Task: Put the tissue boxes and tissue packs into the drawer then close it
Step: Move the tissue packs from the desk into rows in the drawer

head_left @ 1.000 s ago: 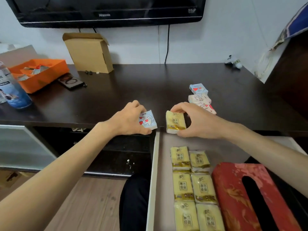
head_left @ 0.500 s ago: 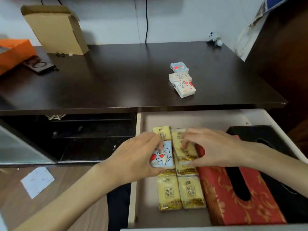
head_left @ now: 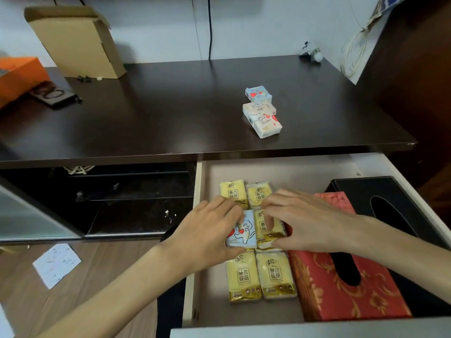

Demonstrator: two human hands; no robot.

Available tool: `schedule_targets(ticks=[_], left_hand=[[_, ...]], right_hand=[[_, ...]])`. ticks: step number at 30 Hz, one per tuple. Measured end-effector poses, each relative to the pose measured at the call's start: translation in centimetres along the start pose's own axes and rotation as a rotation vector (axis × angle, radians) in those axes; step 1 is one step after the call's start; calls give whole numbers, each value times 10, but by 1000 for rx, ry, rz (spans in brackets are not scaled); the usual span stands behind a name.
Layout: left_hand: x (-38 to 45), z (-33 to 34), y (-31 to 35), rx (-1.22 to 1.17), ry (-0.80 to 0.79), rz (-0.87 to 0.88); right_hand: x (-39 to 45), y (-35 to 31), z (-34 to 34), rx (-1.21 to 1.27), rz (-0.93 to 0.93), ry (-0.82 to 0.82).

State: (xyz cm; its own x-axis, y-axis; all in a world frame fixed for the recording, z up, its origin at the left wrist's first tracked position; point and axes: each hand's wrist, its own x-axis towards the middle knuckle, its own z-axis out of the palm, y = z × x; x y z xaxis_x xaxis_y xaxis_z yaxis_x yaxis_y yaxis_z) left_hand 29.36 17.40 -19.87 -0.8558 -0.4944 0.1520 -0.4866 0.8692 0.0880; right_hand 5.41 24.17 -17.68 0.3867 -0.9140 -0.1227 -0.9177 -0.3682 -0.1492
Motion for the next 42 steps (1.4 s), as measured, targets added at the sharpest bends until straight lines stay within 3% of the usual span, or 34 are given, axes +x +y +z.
schedule_targets(ticks=[9,14,21,32,36,42], left_hand=[[0,11,-3,-23,-62,-12],[3,2,-6,-84,36,-21],[21,7,-28,-117,-204,-94],[22,14,-30,-127,-188,-63],[30,-3,-28,-132,-91,-53],[65,-48,-38,-130,16,-105]], right_hand=[[-2,-3,10,44,31,-13],[3,4,4,90,29,84],[28,8,1,-43,106,-74],[28,5,5,5,107,13],[26,16,-10,64,132,158],[40,60,-72,220,314,448]])
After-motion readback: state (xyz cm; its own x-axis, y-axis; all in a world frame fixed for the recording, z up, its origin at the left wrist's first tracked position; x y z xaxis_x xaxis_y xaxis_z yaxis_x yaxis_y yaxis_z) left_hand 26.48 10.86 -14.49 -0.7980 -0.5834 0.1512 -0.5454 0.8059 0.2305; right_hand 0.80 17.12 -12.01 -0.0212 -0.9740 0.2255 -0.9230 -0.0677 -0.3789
